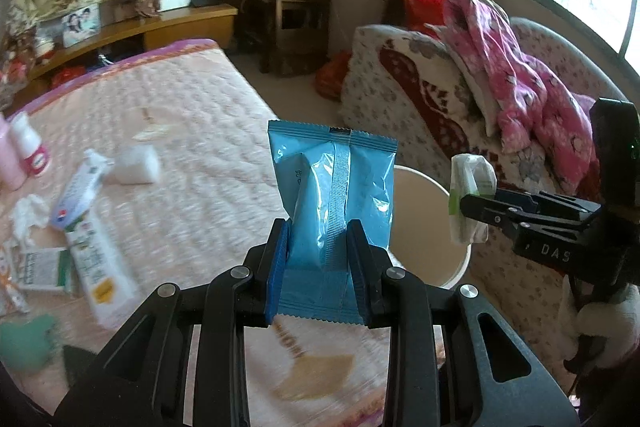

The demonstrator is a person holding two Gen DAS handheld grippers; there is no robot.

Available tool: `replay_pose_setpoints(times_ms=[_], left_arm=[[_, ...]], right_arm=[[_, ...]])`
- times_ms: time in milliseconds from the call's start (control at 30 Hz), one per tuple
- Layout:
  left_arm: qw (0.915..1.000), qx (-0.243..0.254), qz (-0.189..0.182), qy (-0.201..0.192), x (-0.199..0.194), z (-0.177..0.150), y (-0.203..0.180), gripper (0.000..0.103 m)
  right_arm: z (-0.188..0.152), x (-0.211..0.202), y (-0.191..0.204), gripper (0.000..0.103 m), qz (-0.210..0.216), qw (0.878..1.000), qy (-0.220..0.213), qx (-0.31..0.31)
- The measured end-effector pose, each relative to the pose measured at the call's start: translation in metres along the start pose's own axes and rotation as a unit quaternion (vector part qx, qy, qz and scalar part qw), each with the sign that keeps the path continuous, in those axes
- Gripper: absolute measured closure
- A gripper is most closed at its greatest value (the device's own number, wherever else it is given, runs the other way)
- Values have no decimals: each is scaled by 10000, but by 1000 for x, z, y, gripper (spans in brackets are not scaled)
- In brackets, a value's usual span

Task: Collect trash
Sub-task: 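Carry both packs over the white bucket and open both tools to drop them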

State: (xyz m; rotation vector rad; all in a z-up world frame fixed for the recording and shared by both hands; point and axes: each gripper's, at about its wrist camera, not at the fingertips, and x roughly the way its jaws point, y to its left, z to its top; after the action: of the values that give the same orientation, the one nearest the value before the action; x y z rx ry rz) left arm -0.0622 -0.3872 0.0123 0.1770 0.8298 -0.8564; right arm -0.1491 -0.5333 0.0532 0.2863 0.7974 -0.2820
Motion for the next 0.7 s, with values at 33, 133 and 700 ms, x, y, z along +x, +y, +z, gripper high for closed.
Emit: replay_pose_setpoints(times_ms=[33,133,700], left_arm=[[10000,24,-35,46,7,1,-7,76],[9998,69,-110,142,21,2,-20,76],[9979,254,-253,534,83,6,-71,76]], right_arm=[[-2,1,-8,68,-27,10000,23,65],[-8,6,-24,68,-70,9997,95,221],[-35,39,-88,68,-265,9958,468,738]])
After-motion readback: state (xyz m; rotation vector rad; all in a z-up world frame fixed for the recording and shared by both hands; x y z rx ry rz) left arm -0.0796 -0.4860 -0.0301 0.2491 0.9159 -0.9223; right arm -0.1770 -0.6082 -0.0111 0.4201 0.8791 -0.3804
